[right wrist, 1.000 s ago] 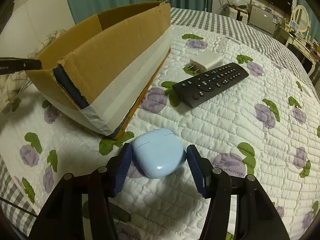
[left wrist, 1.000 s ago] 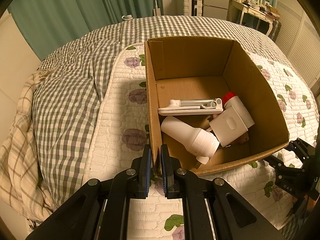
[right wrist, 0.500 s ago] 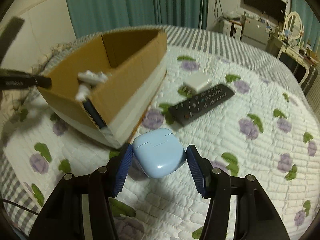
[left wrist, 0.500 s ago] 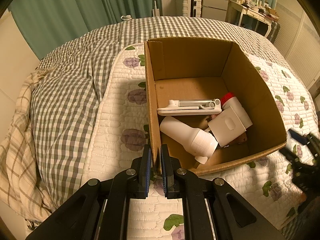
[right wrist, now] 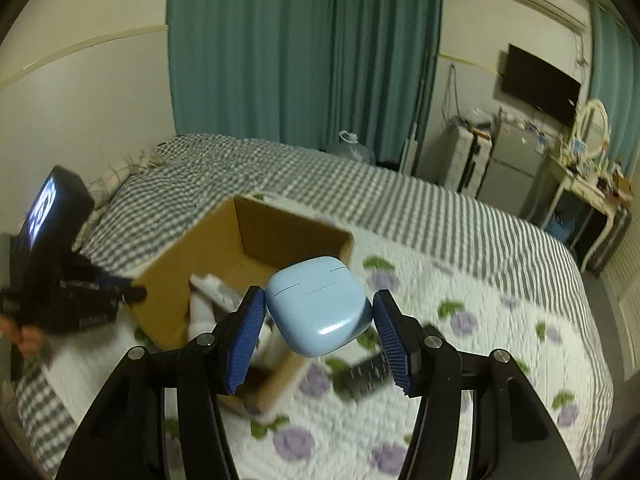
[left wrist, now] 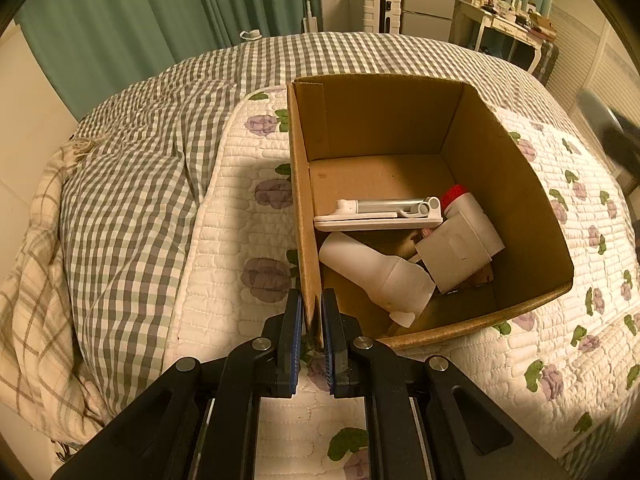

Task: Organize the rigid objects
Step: 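Carry the earbud case into the box and open the right gripper, then grasp the black TV remote by its end with the right gripper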

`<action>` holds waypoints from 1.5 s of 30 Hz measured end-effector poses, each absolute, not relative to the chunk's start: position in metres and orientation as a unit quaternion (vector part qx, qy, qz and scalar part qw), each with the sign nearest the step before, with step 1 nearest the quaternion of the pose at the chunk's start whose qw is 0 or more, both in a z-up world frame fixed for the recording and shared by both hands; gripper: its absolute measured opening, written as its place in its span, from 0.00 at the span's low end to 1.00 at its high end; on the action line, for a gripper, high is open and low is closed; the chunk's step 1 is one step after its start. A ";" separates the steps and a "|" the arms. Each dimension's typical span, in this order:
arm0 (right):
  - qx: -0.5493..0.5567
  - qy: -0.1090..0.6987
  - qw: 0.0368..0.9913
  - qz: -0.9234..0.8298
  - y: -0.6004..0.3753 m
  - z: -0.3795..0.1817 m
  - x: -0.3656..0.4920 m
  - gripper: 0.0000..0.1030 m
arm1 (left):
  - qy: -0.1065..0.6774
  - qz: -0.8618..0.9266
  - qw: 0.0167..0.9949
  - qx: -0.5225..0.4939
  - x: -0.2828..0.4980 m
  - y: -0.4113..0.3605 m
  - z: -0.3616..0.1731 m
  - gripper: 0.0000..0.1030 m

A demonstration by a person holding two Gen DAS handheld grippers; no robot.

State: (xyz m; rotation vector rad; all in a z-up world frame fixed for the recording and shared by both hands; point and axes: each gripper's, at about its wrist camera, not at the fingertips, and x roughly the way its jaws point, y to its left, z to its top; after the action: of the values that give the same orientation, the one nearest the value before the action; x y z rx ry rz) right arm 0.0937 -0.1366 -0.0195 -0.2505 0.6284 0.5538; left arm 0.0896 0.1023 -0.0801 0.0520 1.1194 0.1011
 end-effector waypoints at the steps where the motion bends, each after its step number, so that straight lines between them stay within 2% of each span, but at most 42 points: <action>1: -0.125 0.302 0.905 0.271 -0.128 -0.018 0.099 0.54 | 0.531 0.048 0.846 0.025 0.090 0.102 -0.081 0.09; 6: -0.144 0.305 0.897 0.287 -0.095 -0.026 0.112 0.54 | 0.530 0.049 0.846 0.024 0.091 0.102 -0.081 0.09; 13: -0.170 0.336 0.877 0.299 -0.054 -0.072 0.125 0.54 | 0.530 0.049 0.846 0.023 0.091 0.102 -0.081 0.09; 21: -0.180 0.354 0.861 0.317 -0.049 -0.092 0.126 0.55 | 0.530 0.050 0.846 0.023 0.091 0.103 -0.081 0.09; 23: -0.185 0.343 0.866 0.312 -0.053 -0.086 0.121 0.66 | 0.530 0.052 0.846 0.022 0.091 0.103 -0.082 0.09; 24: -0.187 0.337 0.870 0.307 -0.057 -0.081 0.119 0.77 | 0.531 0.053 0.845 0.022 0.091 0.103 -0.082 0.09; 25: -0.184 0.327 0.876 0.302 -0.063 -0.073 0.117 0.79 | 0.530 0.052 0.846 0.023 0.091 0.103 -0.082 0.09; 36: -0.149 0.316 0.907 0.234 -0.132 -0.017 0.110 0.83 | 0.531 0.055 0.846 0.022 0.092 0.103 -0.081 0.09; 45: -0.098 0.374 0.909 0.157 -0.194 -0.053 0.134 0.83 | 0.530 0.055 0.846 0.022 0.092 0.103 -0.081 0.09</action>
State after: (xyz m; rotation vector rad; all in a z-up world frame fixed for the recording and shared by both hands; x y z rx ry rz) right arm 0.1337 -0.1937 -0.0528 -0.2024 0.7723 0.3231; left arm 0.0919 0.1030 -0.0810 0.0468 1.1181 0.1164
